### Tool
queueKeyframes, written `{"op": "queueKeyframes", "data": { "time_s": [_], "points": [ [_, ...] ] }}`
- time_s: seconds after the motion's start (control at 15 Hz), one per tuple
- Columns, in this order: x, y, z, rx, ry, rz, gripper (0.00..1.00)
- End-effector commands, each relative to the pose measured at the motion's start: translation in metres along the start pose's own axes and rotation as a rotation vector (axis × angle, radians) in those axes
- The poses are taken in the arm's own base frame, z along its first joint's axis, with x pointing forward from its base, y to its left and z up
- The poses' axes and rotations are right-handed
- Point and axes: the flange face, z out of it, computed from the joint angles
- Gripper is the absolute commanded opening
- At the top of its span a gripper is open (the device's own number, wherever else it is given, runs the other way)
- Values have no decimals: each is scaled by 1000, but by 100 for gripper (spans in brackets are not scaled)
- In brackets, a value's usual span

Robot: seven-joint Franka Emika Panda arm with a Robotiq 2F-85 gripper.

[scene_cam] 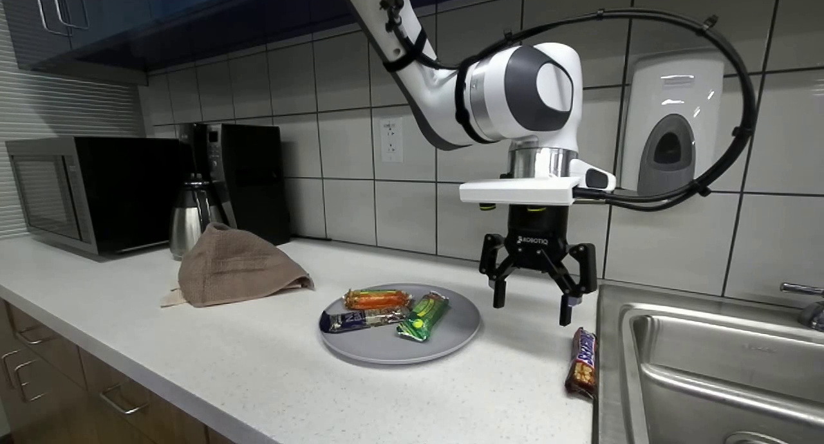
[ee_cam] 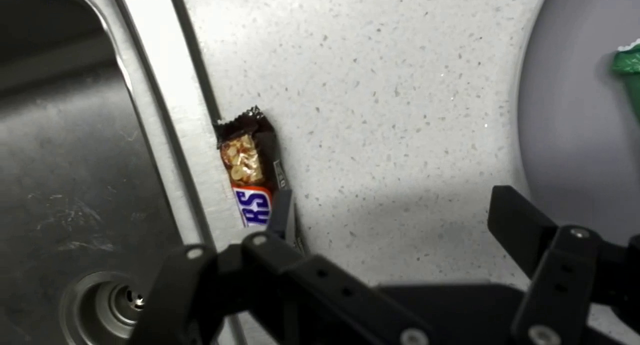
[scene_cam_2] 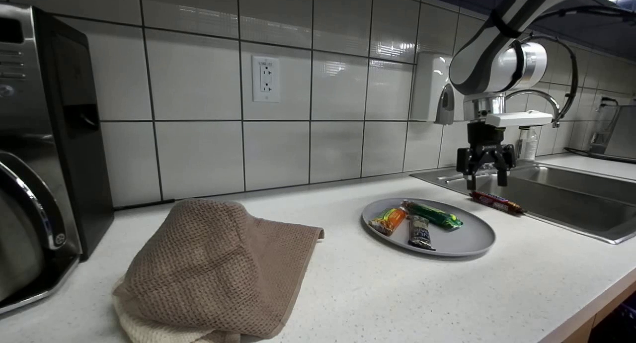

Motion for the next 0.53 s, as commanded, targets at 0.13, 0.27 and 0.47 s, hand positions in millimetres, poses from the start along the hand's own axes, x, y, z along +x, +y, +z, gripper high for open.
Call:
{"op": "queueKeyframes", "data": {
  "time_s": [0.13, 0.27, 0.47],
  "points": [
    [19, 24, 3, -4, 17, -24, 100],
    [23, 30, 5, -2, 19, -16, 100],
    [28, 37, 9, -2, 20, -1, 100]
  ]
}}
